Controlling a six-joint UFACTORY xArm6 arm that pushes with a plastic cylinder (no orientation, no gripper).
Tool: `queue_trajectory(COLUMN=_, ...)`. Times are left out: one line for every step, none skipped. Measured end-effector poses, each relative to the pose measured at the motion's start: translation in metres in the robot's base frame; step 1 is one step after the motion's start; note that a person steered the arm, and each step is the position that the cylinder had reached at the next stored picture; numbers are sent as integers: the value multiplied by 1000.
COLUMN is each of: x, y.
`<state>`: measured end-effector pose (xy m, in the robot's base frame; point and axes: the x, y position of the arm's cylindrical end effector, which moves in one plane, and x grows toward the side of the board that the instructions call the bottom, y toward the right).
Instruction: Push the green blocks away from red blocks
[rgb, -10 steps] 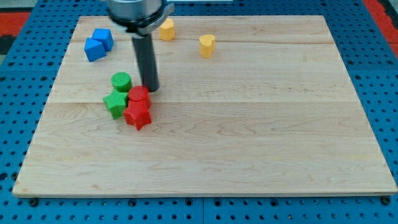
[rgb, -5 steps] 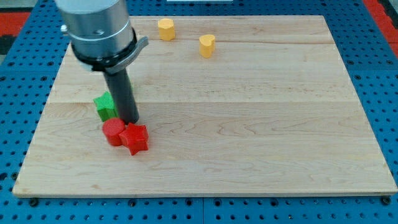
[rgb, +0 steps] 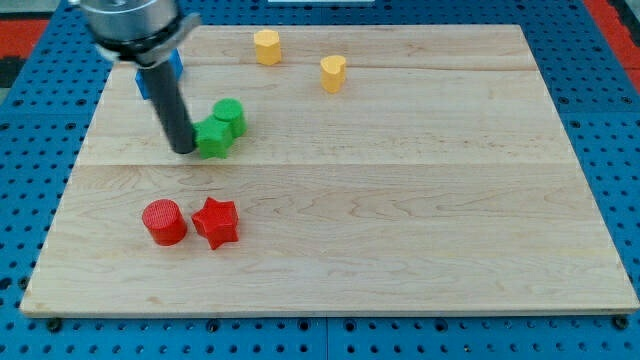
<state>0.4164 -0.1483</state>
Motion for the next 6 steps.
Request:
queue_trajectory(x=-39, y=31)
queue_trajectory(x=-87, y=53)
queue_trajectory(x=-108, y=62)
queue_trajectory(x=-98, y=27)
queue_trajectory(x=-51, y=26)
queue_trajectory(x=-40, y=36)
